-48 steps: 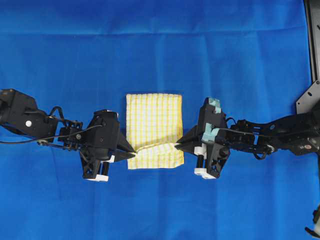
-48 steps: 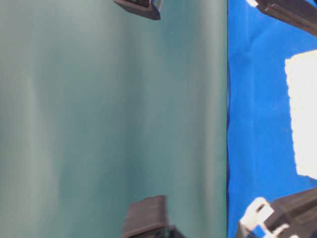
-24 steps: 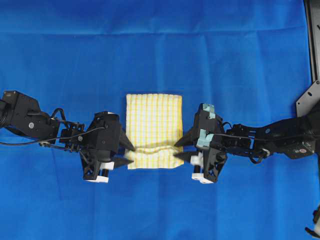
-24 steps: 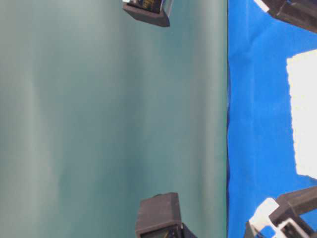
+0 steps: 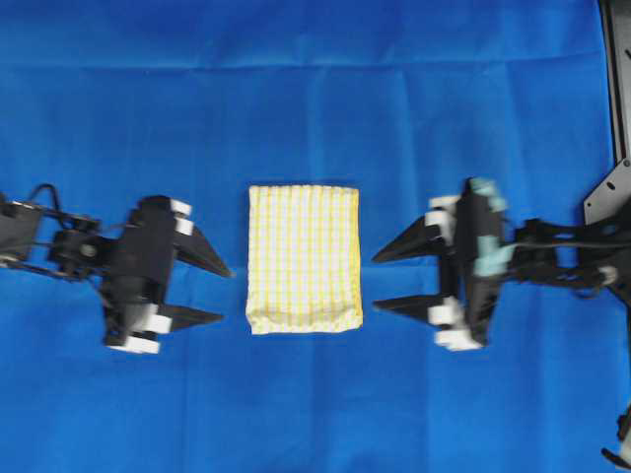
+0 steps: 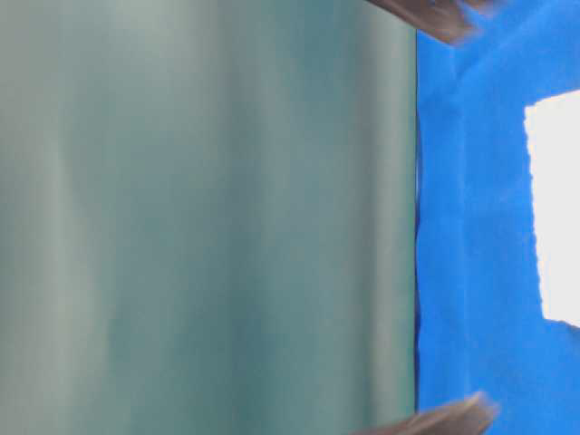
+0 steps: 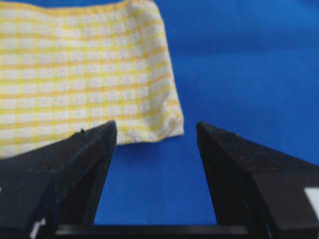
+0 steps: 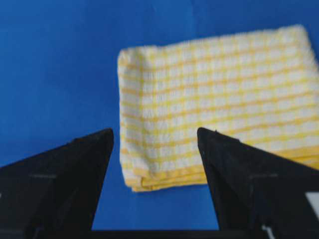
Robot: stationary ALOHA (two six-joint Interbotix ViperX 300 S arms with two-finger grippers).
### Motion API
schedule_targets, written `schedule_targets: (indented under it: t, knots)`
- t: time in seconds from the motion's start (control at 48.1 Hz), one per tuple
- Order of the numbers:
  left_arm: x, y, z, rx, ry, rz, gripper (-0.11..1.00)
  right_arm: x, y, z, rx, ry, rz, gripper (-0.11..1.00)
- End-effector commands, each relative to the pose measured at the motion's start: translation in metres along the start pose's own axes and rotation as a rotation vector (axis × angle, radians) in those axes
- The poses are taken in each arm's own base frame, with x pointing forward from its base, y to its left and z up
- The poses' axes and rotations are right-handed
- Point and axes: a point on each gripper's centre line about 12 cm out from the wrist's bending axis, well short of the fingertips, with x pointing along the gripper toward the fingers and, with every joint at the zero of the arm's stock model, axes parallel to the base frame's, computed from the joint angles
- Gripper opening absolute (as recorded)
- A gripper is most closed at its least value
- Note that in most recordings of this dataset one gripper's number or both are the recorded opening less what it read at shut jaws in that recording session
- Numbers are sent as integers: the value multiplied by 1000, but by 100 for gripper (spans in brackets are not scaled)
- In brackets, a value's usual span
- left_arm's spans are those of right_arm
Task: Fold the yellow towel.
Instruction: 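Release the towel and pull both grippers outward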
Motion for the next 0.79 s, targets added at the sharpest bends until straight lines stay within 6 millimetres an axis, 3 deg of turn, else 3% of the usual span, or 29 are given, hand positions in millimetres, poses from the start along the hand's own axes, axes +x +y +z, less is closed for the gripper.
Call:
schedule_targets:
  t: [0.0,0.374,0.769]
  knots:
    - [-26,2,7,-2,-72,0,58,-21,-3,14,-2,-69,19,68]
    - [-96,26,-21,-28,-228,66,58,-91,-29,20,-75,-242,52,67]
    - [-139,39,-57,7,-379,140,56,-118,-62,-11,-94,-299,0,67]
